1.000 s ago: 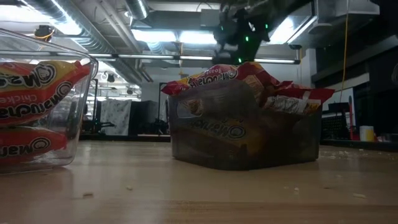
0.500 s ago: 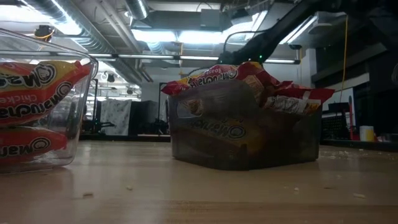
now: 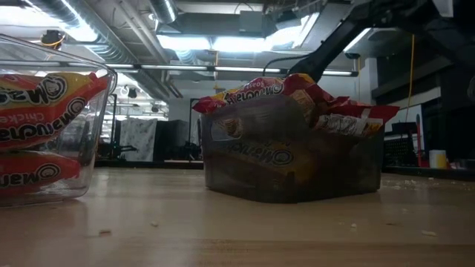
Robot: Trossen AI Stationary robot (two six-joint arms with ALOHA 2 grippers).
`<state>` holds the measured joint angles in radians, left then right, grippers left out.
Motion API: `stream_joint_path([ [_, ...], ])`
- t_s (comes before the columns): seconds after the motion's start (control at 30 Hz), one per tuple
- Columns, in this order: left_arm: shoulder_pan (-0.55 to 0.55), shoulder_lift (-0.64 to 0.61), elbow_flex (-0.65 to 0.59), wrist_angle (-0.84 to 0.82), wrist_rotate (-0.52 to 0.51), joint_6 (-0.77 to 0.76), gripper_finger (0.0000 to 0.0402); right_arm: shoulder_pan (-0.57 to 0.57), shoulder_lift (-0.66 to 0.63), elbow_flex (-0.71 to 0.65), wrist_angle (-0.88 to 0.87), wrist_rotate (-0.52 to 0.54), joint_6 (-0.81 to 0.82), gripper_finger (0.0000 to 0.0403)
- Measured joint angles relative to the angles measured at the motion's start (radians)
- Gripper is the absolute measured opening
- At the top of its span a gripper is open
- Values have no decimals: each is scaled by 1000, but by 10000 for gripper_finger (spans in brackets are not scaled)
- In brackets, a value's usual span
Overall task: Sort Maruchan noodles
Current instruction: Put the orange noodle pack into the left transparent bin
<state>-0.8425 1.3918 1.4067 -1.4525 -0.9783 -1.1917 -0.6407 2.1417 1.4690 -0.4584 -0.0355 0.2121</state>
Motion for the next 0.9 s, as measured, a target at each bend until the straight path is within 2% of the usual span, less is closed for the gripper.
stream_joint_path([
  [0.1, 0, 0, 0, -8, 2, 1, 84, -1, 1, 7, -14, -16, 9, 205],
  [0.33, 0, 0, 0, -8, 3, 1, 84, 0, 6, 55, -67, -76, 3, 24],
  [0.5, 0, 0, 0, -31, 3, -3, 84, 10, 8, 109, -118, -97, -8, 26],
  [0.57, 0, -4, 0, -32, 4, -7, 84, 22, 3, 132, -139, -96, -25, 14],
  [0.73, 0, -49, 0, -45, -8, -30, 84, 83, -11, 232, -220, -107, -52, 11],
  [0.9, 0, -128, 0, -80, -68, -34, 84, 173, -11, 324, -275, -114, -64, 8],
])
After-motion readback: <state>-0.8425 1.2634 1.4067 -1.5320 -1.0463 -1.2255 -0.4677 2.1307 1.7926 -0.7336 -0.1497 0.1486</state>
